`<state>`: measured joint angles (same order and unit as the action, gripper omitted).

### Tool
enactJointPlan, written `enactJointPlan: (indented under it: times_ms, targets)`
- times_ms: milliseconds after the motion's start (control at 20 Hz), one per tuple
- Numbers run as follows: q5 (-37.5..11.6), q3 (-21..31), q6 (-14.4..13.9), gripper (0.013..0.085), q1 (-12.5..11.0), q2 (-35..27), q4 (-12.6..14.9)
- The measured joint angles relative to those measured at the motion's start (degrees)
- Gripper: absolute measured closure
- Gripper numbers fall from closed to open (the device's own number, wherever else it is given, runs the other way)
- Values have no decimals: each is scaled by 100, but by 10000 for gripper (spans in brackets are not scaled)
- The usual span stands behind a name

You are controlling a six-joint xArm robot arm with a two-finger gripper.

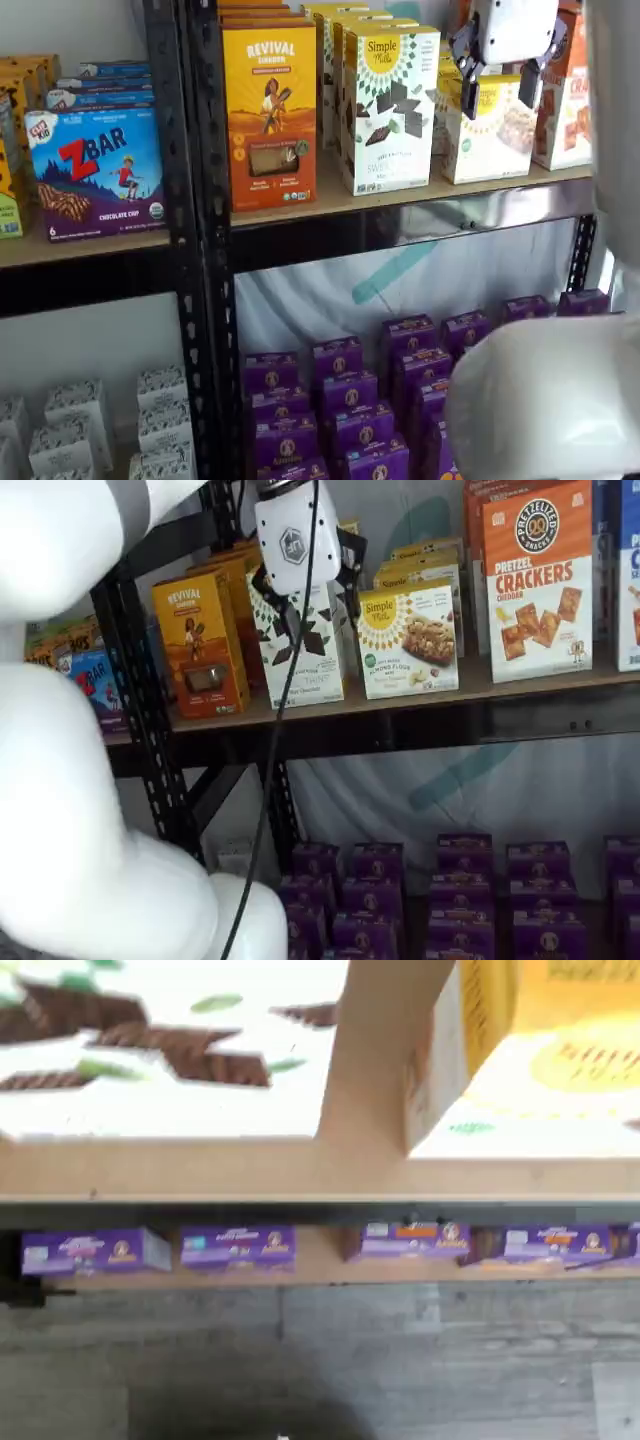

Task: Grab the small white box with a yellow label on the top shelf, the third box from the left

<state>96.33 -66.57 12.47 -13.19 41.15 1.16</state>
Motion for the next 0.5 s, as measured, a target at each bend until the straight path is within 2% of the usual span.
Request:
enactJointPlan:
  times_ms: [300,500]
  targets:
    - [-354,-395,416,130,-452,-564,-133]
    - [-405,-626,633,130,-678,-842,-240]
